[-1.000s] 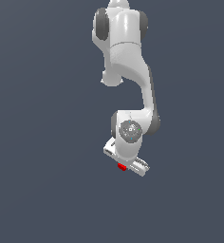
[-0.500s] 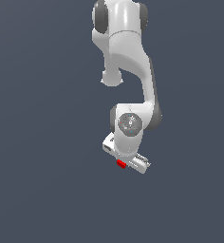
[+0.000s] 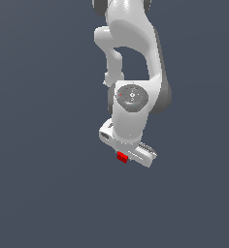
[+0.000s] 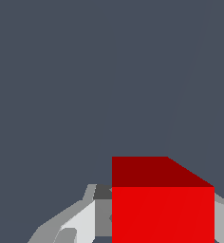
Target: Pick up the red cube and move it to a goal position.
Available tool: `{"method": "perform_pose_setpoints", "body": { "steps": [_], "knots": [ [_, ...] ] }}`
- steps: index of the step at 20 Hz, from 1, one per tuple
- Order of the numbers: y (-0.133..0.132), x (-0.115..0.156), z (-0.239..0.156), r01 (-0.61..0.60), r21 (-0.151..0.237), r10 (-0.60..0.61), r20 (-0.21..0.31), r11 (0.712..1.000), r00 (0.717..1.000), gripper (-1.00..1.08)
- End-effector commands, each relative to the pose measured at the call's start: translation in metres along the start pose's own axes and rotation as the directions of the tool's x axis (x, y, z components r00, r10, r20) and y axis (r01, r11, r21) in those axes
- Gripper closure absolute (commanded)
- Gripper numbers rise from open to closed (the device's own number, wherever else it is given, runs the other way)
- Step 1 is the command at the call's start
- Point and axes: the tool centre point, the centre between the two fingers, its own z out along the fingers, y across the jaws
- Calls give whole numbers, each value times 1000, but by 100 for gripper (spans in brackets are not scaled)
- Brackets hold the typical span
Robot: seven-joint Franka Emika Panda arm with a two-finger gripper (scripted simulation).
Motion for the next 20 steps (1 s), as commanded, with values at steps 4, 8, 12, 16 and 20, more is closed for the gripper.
{"method": "perform_pose_setpoints", "body": {
  "steps": [4, 8, 12, 16, 20],
  "knots": [
    [9, 2, -65, 0, 1, 0, -1, 1000, 1000, 108],
    [15, 4, -110, -1, 0, 1, -1, 1000, 1000, 108],
    [20, 6, -154, -1, 0, 1, -1, 1000, 1000, 108],
    [25, 8, -196, -1, 0, 1, -1, 1000, 1000, 108],
    [29, 10, -235, -1, 0, 1, -1, 1000, 1000, 108]
  ]
}}
